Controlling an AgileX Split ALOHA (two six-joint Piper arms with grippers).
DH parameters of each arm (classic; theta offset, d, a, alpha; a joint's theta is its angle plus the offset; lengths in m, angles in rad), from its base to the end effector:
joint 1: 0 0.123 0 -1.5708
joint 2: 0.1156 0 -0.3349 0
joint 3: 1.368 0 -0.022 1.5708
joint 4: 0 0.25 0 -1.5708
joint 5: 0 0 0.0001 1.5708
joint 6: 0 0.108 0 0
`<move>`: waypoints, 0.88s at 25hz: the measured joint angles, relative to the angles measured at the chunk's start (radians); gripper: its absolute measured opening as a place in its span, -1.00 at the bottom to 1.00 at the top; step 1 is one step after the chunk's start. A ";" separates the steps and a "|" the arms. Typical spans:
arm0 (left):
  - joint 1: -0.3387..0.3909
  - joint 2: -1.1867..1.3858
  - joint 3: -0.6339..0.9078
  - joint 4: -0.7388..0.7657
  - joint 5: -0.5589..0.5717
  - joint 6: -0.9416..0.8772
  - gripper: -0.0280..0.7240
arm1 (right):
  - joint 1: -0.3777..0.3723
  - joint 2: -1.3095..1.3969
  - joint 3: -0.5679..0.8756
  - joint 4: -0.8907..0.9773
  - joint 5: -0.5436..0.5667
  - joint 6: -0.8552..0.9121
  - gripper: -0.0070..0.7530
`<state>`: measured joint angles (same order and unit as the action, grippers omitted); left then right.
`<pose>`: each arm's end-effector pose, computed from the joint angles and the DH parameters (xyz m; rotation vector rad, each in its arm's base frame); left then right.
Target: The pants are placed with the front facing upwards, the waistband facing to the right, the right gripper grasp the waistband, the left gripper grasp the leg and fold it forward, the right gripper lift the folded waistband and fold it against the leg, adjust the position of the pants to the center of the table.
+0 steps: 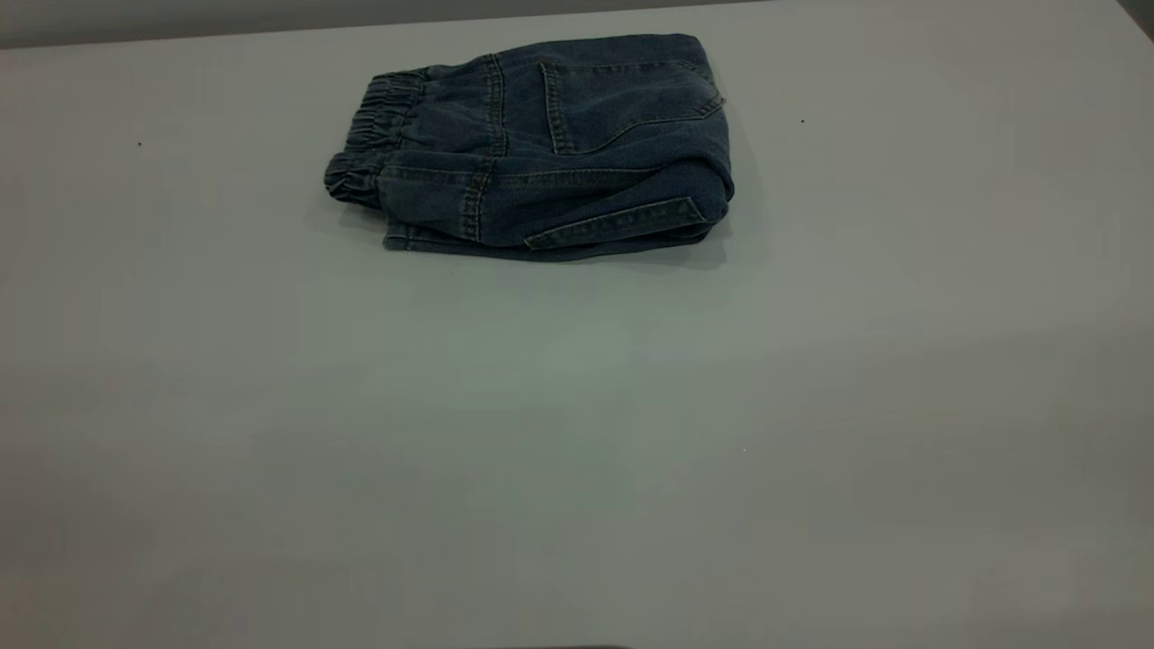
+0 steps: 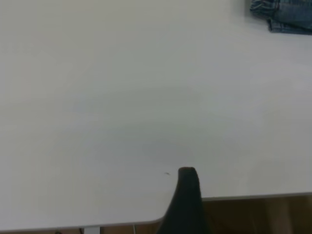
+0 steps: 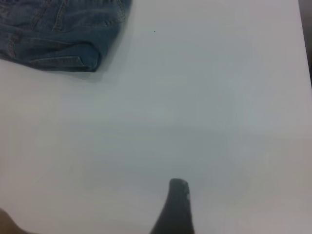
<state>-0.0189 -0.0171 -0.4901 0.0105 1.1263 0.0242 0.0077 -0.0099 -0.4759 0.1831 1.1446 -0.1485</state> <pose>-0.0454 0.0019 0.2593 0.0444 2.1022 0.0159 -0.0451 0.0176 0.2552 -0.1825 2.1226 0.1399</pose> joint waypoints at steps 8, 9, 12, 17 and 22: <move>0.000 0.000 0.000 0.000 0.001 0.000 0.64 | 0.000 0.000 0.000 -0.006 0.000 0.000 0.54; 0.000 0.000 0.000 0.000 0.001 0.000 0.64 | 0.000 0.000 0.000 -0.016 0.000 0.001 0.54; 0.000 0.000 0.000 0.000 0.001 0.000 0.64 | 0.000 0.000 0.000 -0.055 0.000 0.022 0.54; 0.000 0.000 0.000 0.000 0.001 0.000 0.64 | 0.000 0.000 0.000 -0.121 -0.002 0.112 0.54; 0.000 0.000 0.000 0.000 0.001 0.000 0.64 | 0.000 0.000 0.001 -0.172 -0.005 0.185 0.54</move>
<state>-0.0189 -0.0171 -0.4901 0.0105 1.1273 0.0242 0.0075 -0.0099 -0.4748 0.0109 1.1396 0.0361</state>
